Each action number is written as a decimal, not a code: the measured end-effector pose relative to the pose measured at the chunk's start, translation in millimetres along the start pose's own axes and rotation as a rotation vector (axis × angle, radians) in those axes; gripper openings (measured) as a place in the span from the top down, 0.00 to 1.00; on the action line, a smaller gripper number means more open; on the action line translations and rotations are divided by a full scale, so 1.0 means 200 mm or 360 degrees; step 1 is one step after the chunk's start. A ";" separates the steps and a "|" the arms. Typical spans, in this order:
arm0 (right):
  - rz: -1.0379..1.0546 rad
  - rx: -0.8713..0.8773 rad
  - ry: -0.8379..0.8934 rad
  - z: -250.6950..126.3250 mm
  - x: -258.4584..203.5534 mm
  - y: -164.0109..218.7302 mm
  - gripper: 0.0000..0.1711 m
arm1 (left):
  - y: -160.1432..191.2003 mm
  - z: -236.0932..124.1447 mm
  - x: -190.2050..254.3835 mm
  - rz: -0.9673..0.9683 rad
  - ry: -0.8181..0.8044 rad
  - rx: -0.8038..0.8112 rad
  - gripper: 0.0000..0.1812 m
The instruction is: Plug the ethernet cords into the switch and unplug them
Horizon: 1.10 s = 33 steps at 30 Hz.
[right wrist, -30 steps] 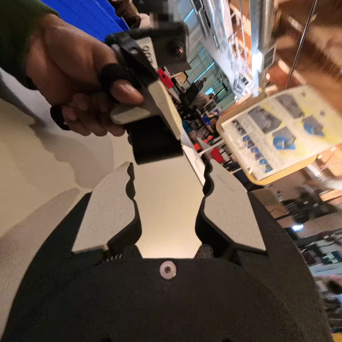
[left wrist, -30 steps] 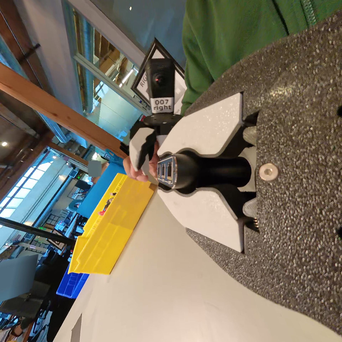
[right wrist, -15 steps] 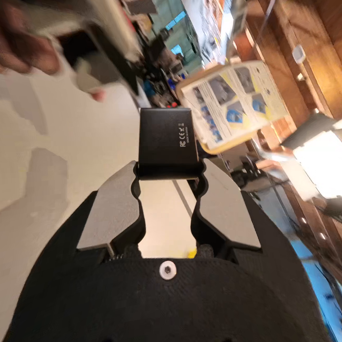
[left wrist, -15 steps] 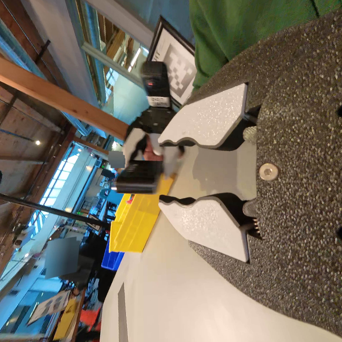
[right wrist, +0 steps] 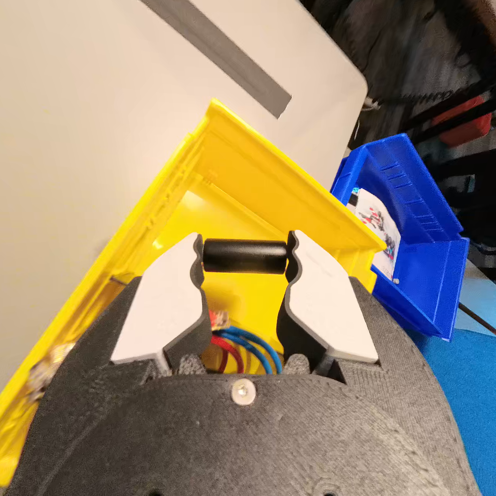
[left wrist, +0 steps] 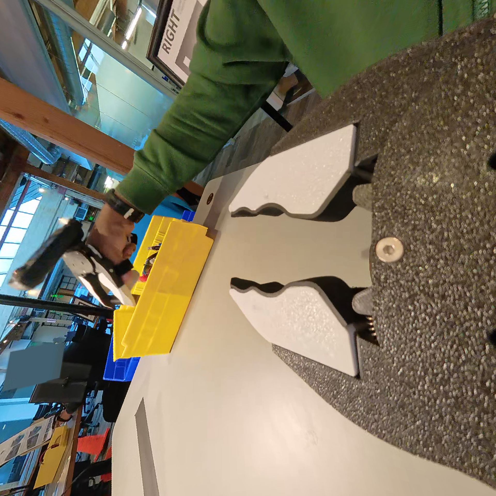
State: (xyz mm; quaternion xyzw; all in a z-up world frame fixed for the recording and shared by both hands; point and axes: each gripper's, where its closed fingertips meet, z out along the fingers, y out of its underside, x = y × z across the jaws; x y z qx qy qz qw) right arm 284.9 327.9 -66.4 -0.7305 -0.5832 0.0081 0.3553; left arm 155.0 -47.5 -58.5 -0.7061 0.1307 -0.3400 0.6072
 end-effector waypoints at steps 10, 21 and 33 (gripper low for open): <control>-0.0091 -0.0552 -0.0016 0.26 0.02 0.15 0.64 | 0.01 0.00 -0.01 0.0008 -0.0013 -0.0030 0.75; 0.0016 -0.0104 0.0174 0.09 0.12 0.01 0.59 | 0.01 -0.01 -0.01 0.0066 -0.0042 -0.0052 0.75; 0.0439 0.0873 0.0094 -0.56 -0.31 0.18 0.62 | 0.02 -0.18 -0.06 0.0260 -0.0405 -0.0139 0.68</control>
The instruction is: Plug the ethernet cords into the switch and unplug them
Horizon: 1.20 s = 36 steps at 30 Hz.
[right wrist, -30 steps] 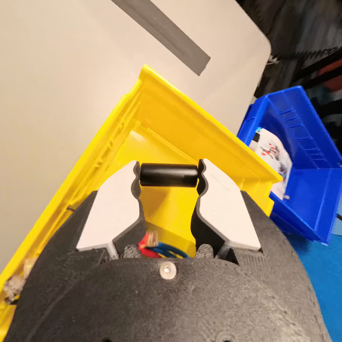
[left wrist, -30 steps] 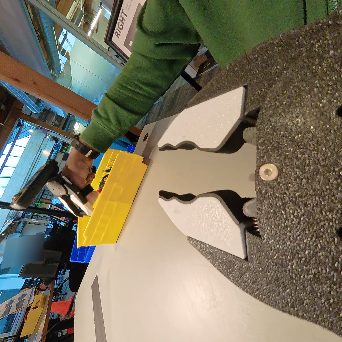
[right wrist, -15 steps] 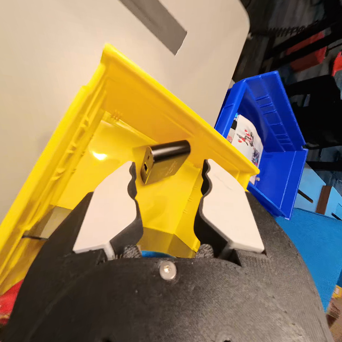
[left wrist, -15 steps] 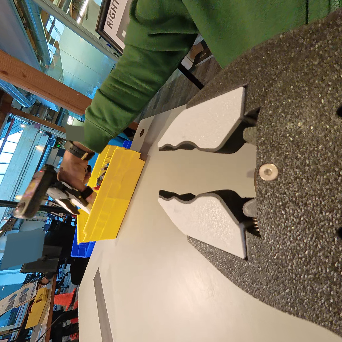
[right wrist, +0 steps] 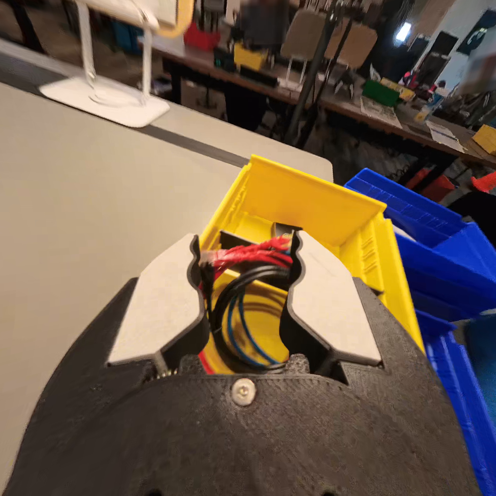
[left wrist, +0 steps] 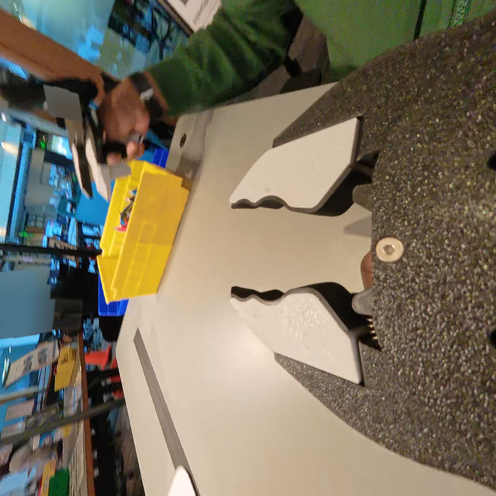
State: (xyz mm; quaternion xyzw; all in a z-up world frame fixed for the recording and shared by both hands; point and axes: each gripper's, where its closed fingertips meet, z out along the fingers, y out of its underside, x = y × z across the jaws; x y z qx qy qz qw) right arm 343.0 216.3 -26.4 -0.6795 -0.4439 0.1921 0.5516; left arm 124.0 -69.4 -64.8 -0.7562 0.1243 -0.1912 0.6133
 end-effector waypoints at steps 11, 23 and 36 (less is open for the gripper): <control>0.0077 -0.0066 0.0029 -0.23 -0.18 0.43 0.54 | 0.11 -1.03 -0.15 -0.0012 -0.0928 0.0182 0.61; 0.0027 -0.0036 0.0096 -0.12 -0.29 0.28 0.45 | 0.34 -1.92 -0.64 -0.0089 -0.1864 -0.0056 0.55; -0.0167 -0.0156 0.0228 0.00 -0.37 0.37 0.94 | 0.43 -1.89 -0.74 0.0304 -0.1994 -0.0421 0.97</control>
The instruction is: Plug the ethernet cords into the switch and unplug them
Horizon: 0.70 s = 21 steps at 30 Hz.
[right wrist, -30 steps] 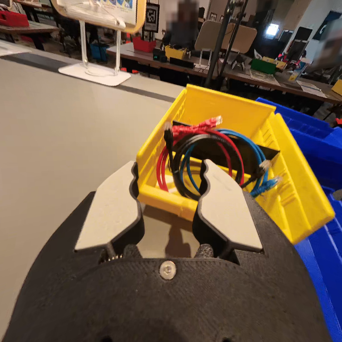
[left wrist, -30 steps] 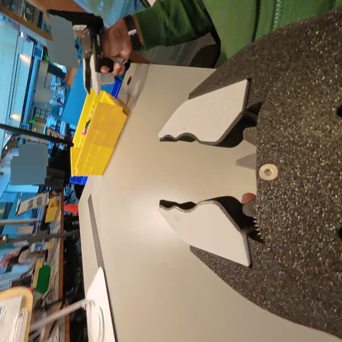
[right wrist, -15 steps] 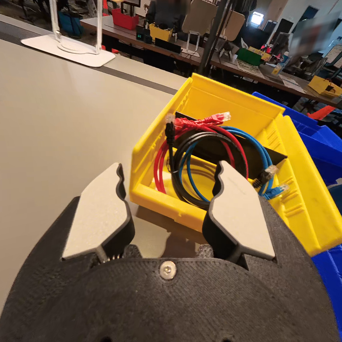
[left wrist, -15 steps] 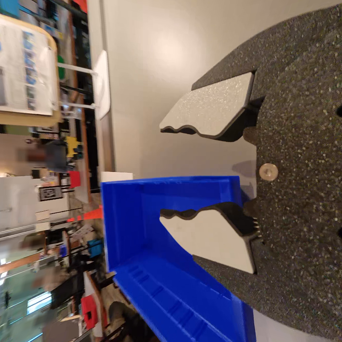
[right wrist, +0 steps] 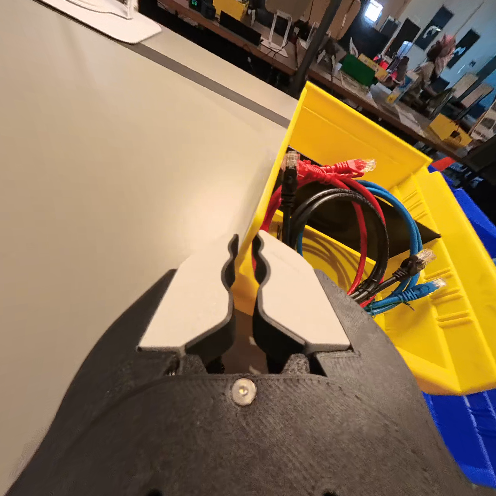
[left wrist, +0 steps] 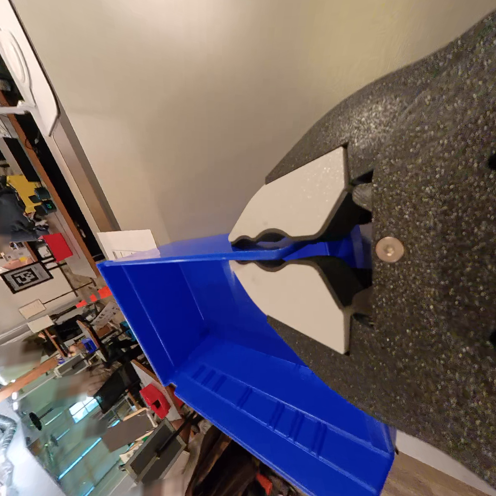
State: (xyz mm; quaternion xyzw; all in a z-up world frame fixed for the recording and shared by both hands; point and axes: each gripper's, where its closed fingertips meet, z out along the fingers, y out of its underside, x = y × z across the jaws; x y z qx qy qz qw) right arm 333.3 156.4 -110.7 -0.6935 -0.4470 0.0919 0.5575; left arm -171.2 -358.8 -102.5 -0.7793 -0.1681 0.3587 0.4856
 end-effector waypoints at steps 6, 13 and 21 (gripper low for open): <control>-0.0110 0.0045 -0.0073 -0.01 -0.07 -0.02 0.94 | -0.09 -0.13 0.16 0.0176 0.0246 0.0213 0.97; -0.0230 0.0144 -0.0420 -0.03 -0.29 -0.10 0.92 | -0.22 -0.32 0.50 0.0366 0.0952 0.0486 0.97; -0.0594 0.0208 -0.1125 0.08 -0.60 -0.26 0.90 | -0.22 -0.51 0.85 0.0544 0.2060 0.0759 0.97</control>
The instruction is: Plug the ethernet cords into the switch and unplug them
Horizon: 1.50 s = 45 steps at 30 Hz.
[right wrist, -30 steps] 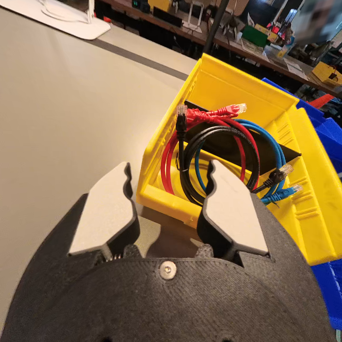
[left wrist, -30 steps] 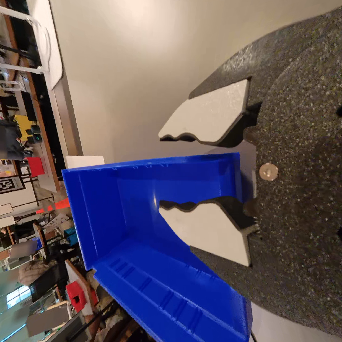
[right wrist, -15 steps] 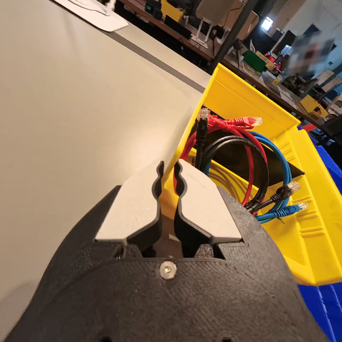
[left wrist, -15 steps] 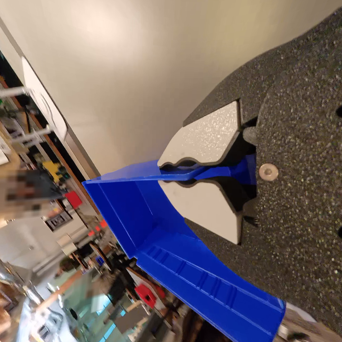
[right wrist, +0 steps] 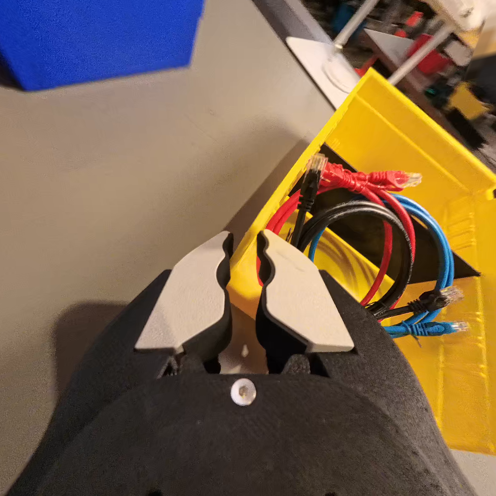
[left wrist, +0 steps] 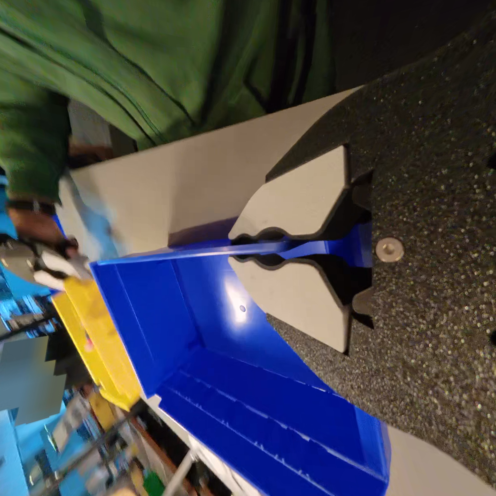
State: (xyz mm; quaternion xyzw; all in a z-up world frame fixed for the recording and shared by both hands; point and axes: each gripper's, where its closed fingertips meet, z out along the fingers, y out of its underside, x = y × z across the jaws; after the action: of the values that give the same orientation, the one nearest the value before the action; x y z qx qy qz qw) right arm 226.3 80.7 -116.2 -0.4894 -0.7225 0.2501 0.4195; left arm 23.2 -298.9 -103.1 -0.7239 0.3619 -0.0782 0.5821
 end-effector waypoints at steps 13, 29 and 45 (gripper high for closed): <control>-0.0214 0.0403 -0.0676 0.48 -0.10 -0.38 0.96 | -0.17 0.37 0.11 -0.0168 0.0977 -0.0033 0.83; -0.0031 0.0659 -0.0458 0.37 0.10 -0.35 0.86 | -0.16 0.01 -1.26 -0.0770 -0.0596 0.1207 0.73; 0.0097 0.0756 -0.0398 0.33 0.15 -0.37 0.86 | 0.10 0.14 -1.31 -0.1006 -0.0755 0.0754 0.70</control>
State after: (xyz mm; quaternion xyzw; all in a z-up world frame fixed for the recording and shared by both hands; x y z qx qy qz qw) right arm 128.5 82.4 -83.3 -0.3641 -0.6745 0.4837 0.4225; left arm -161.1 -117.3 -49.0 -0.6437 -0.0477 -0.1647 0.7458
